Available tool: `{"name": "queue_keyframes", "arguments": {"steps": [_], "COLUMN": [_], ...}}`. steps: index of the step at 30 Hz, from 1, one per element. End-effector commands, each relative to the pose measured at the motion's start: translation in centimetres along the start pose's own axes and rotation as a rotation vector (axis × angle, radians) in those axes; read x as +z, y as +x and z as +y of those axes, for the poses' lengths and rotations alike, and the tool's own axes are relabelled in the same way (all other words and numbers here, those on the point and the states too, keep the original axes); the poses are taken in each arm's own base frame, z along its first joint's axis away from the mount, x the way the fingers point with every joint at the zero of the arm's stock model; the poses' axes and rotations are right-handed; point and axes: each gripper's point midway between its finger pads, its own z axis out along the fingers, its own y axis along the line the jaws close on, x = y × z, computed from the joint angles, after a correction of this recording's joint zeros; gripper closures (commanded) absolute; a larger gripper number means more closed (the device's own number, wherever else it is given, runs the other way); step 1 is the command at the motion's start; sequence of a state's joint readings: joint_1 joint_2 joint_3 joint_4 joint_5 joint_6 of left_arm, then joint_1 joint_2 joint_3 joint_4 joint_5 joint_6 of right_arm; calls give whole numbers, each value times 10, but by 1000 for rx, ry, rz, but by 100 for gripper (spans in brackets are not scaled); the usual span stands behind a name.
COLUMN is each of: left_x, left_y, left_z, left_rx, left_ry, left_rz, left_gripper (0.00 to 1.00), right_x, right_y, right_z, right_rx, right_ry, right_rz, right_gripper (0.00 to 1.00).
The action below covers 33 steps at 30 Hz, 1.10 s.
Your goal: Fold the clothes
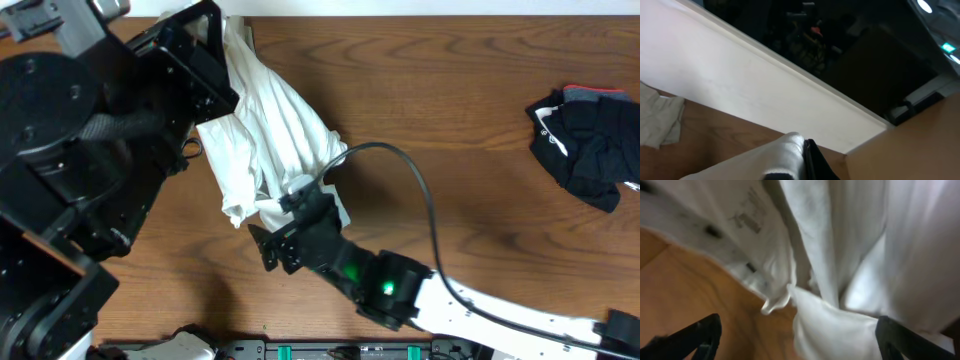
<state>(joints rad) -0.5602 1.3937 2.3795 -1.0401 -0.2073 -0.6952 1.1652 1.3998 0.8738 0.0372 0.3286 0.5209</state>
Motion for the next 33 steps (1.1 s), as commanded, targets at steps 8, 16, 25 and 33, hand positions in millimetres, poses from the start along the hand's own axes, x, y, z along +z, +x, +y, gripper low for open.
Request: {"name": "queue_keyframes", "arguments": {"steps": [8, 16, 25, 33], "left_x": [-20, -25, -35, -35], "left_y": [10, 27, 28, 25], "left_z": [-6, -10, -24, -27], "left_rx": [-11, -19, -53, -58], "left_ry": [37, 51, 116, 124], "left_rz": [55, 119, 127, 113], "left_gripper": [94, 94, 94, 94], "right_x": [8, 7, 16, 17], "right_y": [-15, -29, -21, -13], "right_z": [-31, -19, -14, -12], "right_rx": [-76, -86, 21, -5], "right_ry": [218, 178, 148, 214], "right_rz": [-126, -158, -151, -184], "right_gripper": [19, 21, 25, 29]}}
